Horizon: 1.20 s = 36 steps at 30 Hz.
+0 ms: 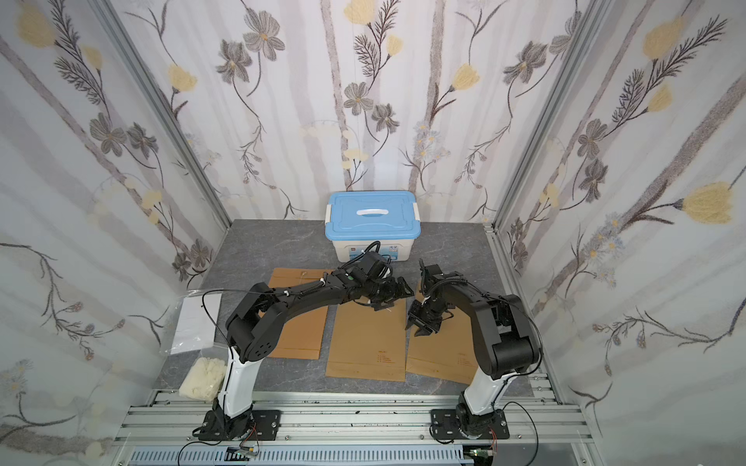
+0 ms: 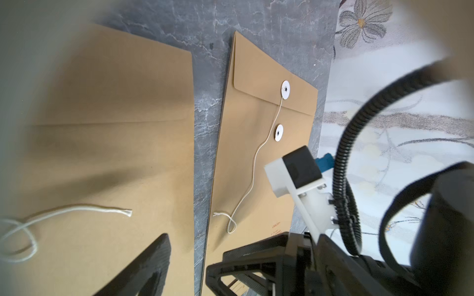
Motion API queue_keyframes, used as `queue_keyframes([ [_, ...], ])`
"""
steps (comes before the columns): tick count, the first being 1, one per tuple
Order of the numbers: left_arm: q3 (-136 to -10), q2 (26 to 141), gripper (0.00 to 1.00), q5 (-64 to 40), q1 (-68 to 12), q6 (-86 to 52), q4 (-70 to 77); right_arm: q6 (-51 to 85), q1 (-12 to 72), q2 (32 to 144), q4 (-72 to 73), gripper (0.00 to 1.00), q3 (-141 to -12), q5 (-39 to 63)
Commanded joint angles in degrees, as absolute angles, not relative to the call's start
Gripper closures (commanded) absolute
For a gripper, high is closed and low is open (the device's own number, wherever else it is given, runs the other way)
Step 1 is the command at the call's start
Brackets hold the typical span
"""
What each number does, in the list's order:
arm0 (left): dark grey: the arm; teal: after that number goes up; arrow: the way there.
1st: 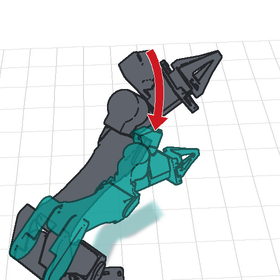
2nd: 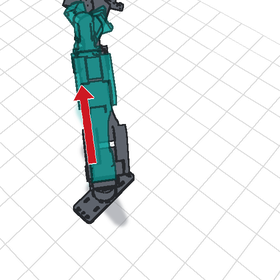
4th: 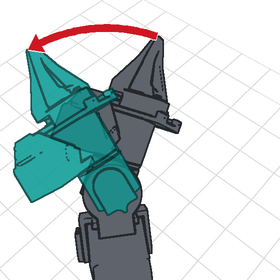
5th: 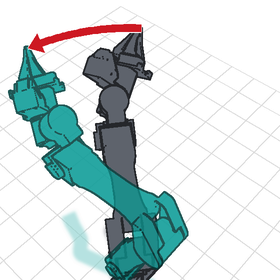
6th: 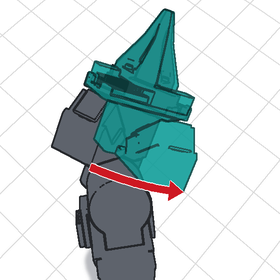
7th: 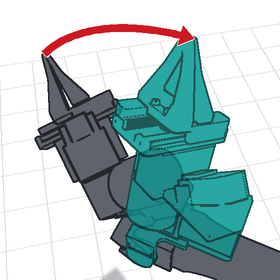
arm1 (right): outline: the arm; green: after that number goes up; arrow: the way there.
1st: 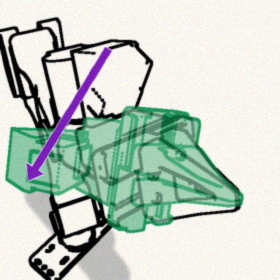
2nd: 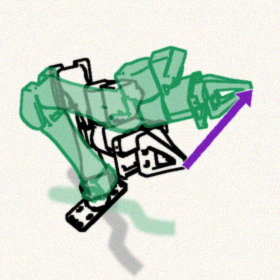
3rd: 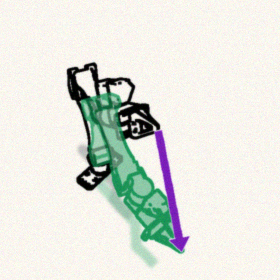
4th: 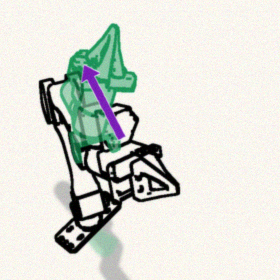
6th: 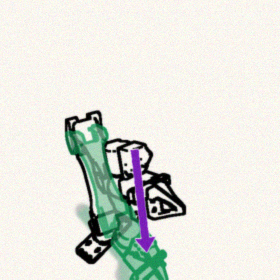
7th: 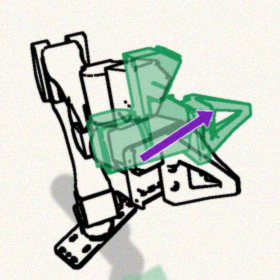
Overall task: Close the mouth of the file bag
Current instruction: Adjust the file bag at the center of the board.
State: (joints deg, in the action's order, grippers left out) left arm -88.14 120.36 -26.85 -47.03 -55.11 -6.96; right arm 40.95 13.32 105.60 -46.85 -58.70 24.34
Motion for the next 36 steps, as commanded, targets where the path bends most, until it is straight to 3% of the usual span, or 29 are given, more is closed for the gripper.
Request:
queue_keyframes([
  [1,-87.4,119.7,0.09,-27.8,-47.0,-56.2,-2.5,38.7,11.5,102.8,-49.3,0.57,-58.6,16.9],
  [6,-89.9,121.1,0.0,-29.0,-47.7,-56.2,-3.1,33.8,6.5,101.4,-55.8,0.48,-59.6,7.0],
  [16,-93.1,124.0,0.0,-28.9,-49.0,-56.4,-4.9,26.3,1.0,105.5,-61.1,0.5,-63.0,-7.7],
  [22,-95.0,125.5,0.0,-28.9,-49.3,-56.0,-6.8,24.1,-1.8,109.8,-61.2,0.51,-64.2,-10.0],
  [36,-95.9,127.2,0.0,-28.8,-49.2,-55.8,-8.0,22.4,0.8,116.1,-62.8,0.52,-68.4,-9.5],
])
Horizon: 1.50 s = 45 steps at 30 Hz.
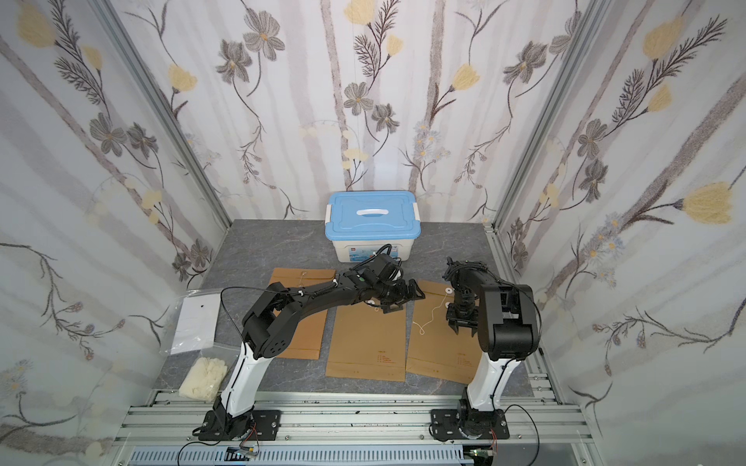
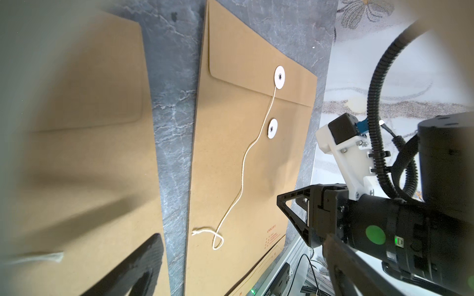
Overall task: Close the mouth of the file bag
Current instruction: Adjust the file bag at the center of the board, then pick up the file bag from the center of the board.
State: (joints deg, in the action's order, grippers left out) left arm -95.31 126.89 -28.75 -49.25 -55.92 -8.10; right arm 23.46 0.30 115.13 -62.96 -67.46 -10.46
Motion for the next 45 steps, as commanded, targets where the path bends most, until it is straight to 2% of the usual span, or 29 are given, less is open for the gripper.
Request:
queue_keyframes([
  [1,-95.9,127.2,0.01,-28.9,-49.2,-55.7,-7.7,22.4,1.2,116.6,-62.7,0.53,-68.8,-9.0],
  [7,-96.3,127.8,0.02,-29.3,-49.1,-55.8,-7.5,23.0,1.3,116.2,-62.3,0.53,-70.1,-4.6],
  [12,-97.9,129.0,0.02,-29.3,-49.2,-55.4,-9.3,22.5,1.6,118.7,-62.0,0.53,-70.4,-8.1],
  [21,-99.8,130.9,0.04,-28.9,-49.9,-55.6,-9.3,20.9,1.9,119.9,-56.0,0.55,-66.3,-5.7],
  [30,-107.6,135.7,0.01,-26.5,-52.0,-53.4,-19.0,19.1,1.8,119.4,-52.9,0.55,-67.3,-4.3],
  [36,-107.5,139.0,0.02,-28.5,-52.4,-55.4,-16.8,18.7,1.9,118.9,-51.9,0.55,-67.0,-4.1],
  [40,-103.3,141.1,0.05,-34.2,-52.4,-60.9,-4.4,18.4,1.8,118.9,-51.2,0.56,-67.3,-3.9],
  [45,-98.1,139.3,0.11,-36.3,-52.2,-62.5,9.9,17.9,1.8,118.8,-50.9,0.57,-67.4,-3.6],
])
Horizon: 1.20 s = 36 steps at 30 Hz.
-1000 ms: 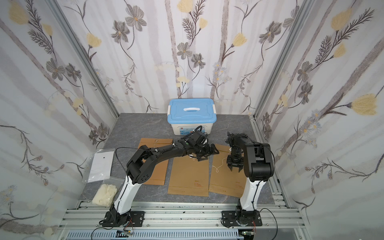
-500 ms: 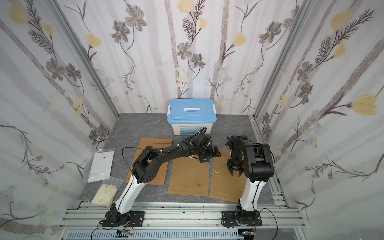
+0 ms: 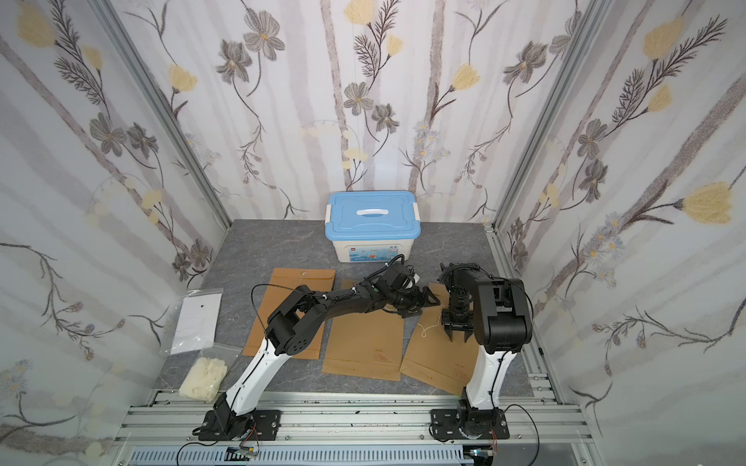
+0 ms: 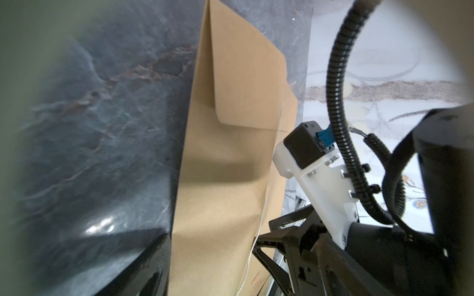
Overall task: Close the mouth of the file bag
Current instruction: Pick up the file bag from the center of the board.
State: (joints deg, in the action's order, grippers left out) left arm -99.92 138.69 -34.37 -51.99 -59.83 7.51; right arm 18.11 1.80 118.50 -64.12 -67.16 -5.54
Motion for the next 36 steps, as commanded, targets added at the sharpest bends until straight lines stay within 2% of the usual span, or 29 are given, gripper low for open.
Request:
queue_keyframes([
  [1,-98.0,139.4,0.13,-37.2,-52.2,-63.3,12.4,17.9,1.9,118.8,-50.9,0.57,-67.4,-3.5],
  [3,-98.4,140.6,0.15,-39.5,-52.3,-65.3,16.2,17.9,1.8,118.8,-50.8,0.57,-67.4,-3.6],
  [5,-96.6,141.0,0.27,-40.6,-52.2,-68.7,22.3,17.9,1.8,118.8,-50.8,0.57,-67.4,-3.5],
  [8,-94.4,139.4,0.33,-40.4,-52.0,-67.9,22.8,18.0,1.7,118.7,-50.7,0.57,-67.3,-3.4],
  [12,-89.0,134.9,0.3,-38.9,-51.1,-66.2,23.8,18.1,1.6,118.6,-50.6,0.57,-67.2,-3.3],
  [16,-87.3,133.8,0.19,-40.4,-51.2,-68.6,24.9,18.2,1.5,118.6,-50.5,0.57,-67.1,-3.2],
  [19,-87.6,134.7,0.19,-41.1,-51.1,-69.3,25.7,18.2,1.5,118.6,-50.5,0.57,-67.1,-3.1],
  [21,-89.2,136.1,0.22,-42.2,-51.3,-69.4,25.6,18.1,1.4,118.6,-50.6,0.57,-67.1,-3.0],
  [24,-91.7,137.4,0.37,-42.3,-51.6,-67.4,21.7,18.1,1.5,118.6,-50.5,0.57,-67.2,-3.0],
  [27,-93.4,137.5,0.6,-41.5,-51.9,-63.9,16.5,18.1,1.4,118.6,-50.5,0.57,-67.1,-3.0],
  [30,-94.8,136.5,0.71,-39.5,-52.2,-59.7,10.7,18.1,1.4,118.1,-50.5,0.57,-67.1,-3.1],
  [35,-98.0,136.4,0.98,-37.6,-52.5,-54.7,4.4,17.8,1.4,116.8,-50.2,0.57,-67.3,-2.8],
  [36,-98.8,136.5,1.0,-37.0,-52.5,-53.8,2.9,17.8,1.3,116.7,-50.2,0.56,-67.5,-2.7],
])
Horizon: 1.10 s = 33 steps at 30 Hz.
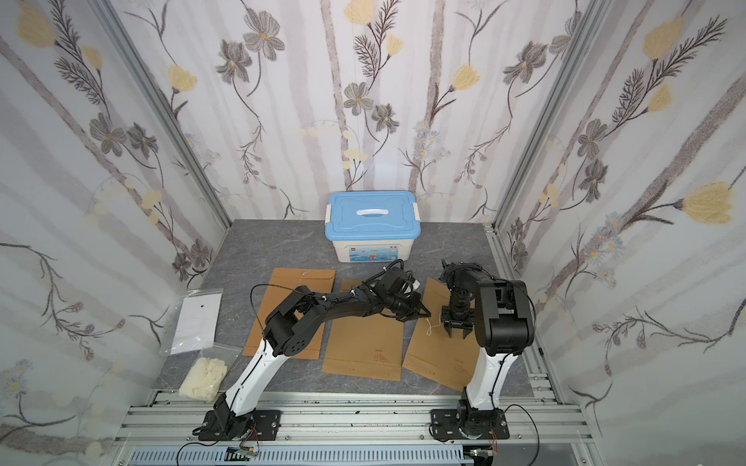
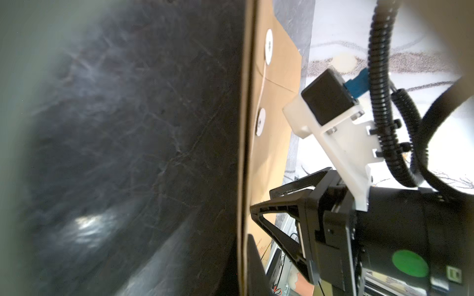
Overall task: Close the mouth of the file bag
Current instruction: Pick up the file bag from the center of the board.
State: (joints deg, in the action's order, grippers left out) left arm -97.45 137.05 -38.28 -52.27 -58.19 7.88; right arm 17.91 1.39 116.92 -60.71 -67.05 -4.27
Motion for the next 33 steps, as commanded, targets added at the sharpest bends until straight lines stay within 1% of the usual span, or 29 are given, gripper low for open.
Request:
queue_keyframes([
  [1,-99.6,136.7,1.0,-36.8,-52.5,-53.0,1.8,17.8,1.4,116.7,-50.2,0.56,-67.7,-2.6],
  [9,-105.1,135.6,1.0,-35.9,-52.4,-49.9,0.4,17.8,1.2,114.2,-49.1,0.55,-67.0,-2.4],
  [16,-105.5,134.7,1.0,-35.2,-52.2,-48.9,-0.3,17.8,1.1,109.8,-48.0,0.53,-66.4,-2.0],
  [25,-107.1,133.0,1.0,-33.8,-52.2,-46.4,-3.0,18.1,0.2,104.4,-43.5,0.53,-63.1,0.2],
  [33,-109.8,131.9,1.0,-32.9,-52.1,-44.2,-5.5,18.2,-0.9,97.9,-40.1,0.52,-60.8,0.0],
])
